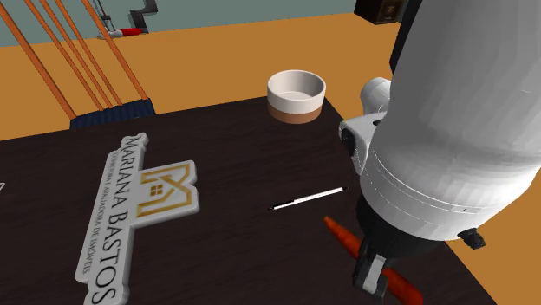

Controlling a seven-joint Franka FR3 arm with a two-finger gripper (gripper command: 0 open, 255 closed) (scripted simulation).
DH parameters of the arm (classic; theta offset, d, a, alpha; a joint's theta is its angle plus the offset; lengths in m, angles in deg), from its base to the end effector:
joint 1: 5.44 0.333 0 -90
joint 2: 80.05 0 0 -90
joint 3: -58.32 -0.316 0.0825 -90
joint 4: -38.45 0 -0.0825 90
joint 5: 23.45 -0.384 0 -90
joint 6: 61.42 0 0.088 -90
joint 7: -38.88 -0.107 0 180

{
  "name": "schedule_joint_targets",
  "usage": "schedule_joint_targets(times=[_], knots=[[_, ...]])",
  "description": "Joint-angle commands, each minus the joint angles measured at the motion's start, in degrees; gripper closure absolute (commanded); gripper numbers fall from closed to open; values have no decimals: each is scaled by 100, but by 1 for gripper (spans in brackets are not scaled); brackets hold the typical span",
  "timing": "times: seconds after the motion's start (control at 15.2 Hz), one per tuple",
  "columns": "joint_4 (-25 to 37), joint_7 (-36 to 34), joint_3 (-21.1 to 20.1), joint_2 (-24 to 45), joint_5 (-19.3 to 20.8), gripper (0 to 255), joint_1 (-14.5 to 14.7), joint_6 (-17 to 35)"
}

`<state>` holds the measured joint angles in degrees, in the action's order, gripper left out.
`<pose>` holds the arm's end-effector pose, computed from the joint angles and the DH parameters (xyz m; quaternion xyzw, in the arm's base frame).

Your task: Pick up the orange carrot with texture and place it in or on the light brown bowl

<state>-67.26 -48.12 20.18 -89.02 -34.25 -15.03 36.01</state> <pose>0.4398 0.2822 0.5707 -0.8635 0.5022 0.0433 0.0159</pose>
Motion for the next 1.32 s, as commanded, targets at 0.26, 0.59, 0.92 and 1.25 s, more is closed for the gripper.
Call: schedule_joint_targets(times=[0.26,0.59,0.92,1.25], knots=[[548,-86,1,81,58,255,-13,-478],[1033,-170,-13,190,125,255,-19,-867],[843,184,237,-208,-75,255,-127,-1053],[-15,1069,918,-1146,-378,255,-251,-1175]])
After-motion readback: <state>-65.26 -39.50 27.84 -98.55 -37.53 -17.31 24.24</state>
